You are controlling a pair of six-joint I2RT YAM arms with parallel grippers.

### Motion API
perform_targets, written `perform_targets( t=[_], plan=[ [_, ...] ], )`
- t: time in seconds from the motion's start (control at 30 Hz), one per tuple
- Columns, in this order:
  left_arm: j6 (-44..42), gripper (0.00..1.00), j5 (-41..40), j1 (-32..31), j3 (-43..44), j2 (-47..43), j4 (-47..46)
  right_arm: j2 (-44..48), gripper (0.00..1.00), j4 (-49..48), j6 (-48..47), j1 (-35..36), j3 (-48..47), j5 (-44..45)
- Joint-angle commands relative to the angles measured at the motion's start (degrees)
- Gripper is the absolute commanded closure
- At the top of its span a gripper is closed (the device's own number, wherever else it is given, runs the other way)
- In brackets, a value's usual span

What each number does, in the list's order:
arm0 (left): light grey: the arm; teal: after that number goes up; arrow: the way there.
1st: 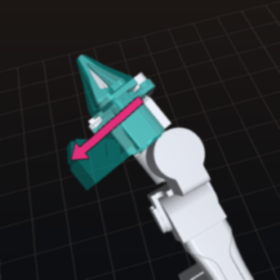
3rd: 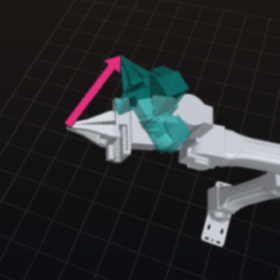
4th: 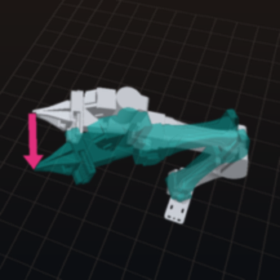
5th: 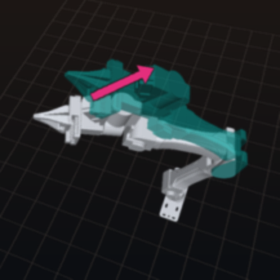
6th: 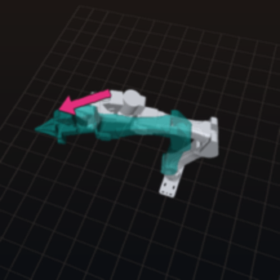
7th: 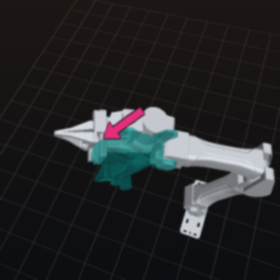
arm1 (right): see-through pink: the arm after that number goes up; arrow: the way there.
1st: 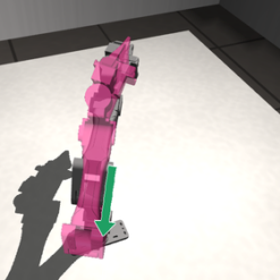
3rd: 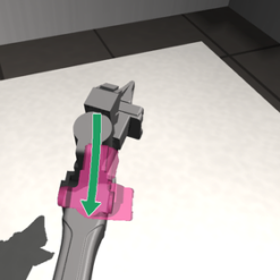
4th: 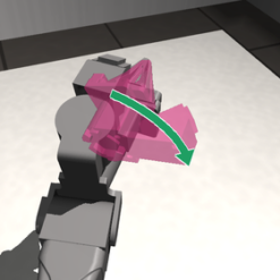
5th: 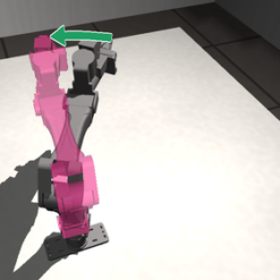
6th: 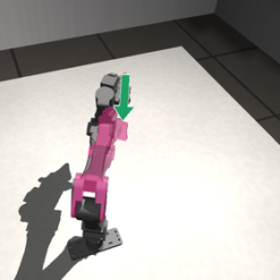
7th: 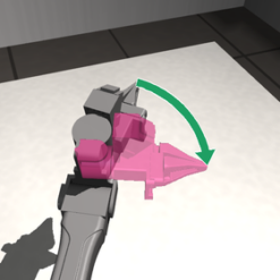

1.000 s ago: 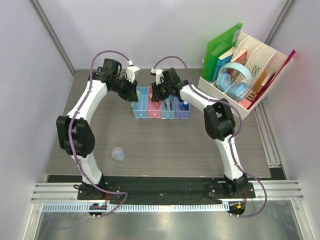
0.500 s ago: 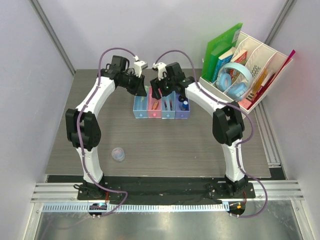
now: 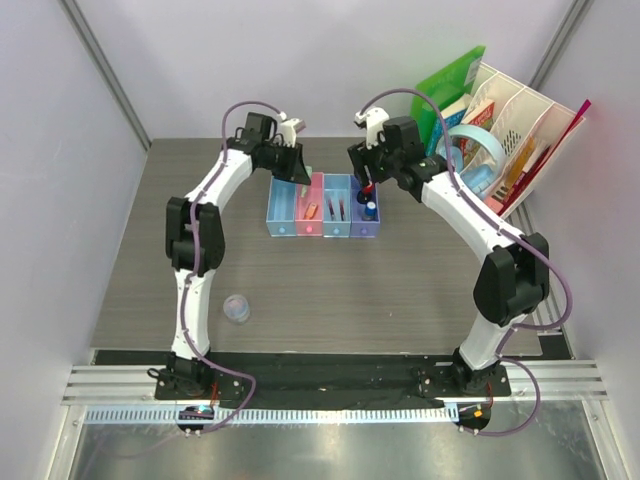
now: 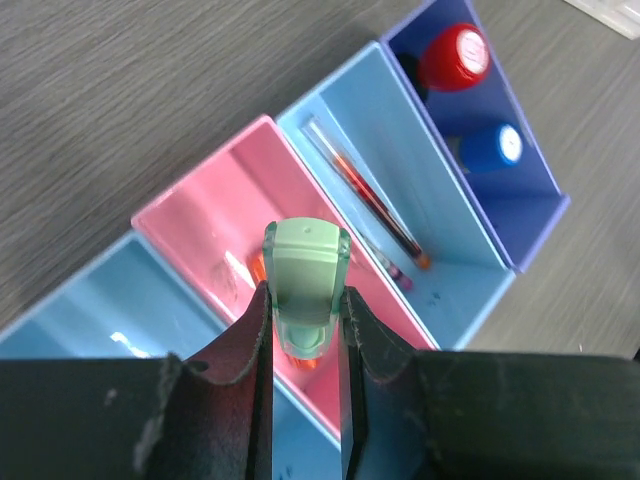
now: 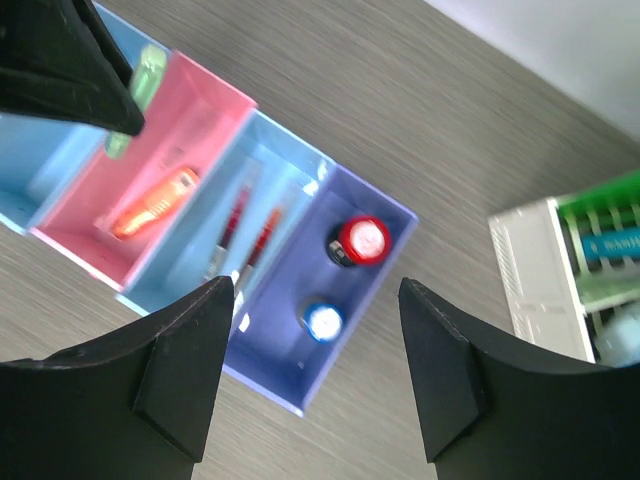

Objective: Sort the stationery into containers
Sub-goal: Place the pen in the storage box.

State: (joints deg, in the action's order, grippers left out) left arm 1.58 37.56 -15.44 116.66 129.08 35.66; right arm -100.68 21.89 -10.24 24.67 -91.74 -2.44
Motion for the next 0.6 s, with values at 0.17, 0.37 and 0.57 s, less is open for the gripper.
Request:
perform_targets(
  t=[0.17,0.37,0.57],
  plan=[
    [2.2,0.88,-2.6,-1.2,4.6,4.6,0.7,7.8,0.27,-2.9,-1.2,-1.9,4.8,2.1],
    [1.0,0.44,-3.1,-1.7,4.4,5.0,2.4,8.0,0.26,-3.0,-0.6,-2.0,4.8,1.2],
    [-1.3,0.18,-3.8,-1.4,2.7,-1.2,4.3,10.2,0.23,-2.9,-2.5,-2.1,6.7,1.4]
  ],
)
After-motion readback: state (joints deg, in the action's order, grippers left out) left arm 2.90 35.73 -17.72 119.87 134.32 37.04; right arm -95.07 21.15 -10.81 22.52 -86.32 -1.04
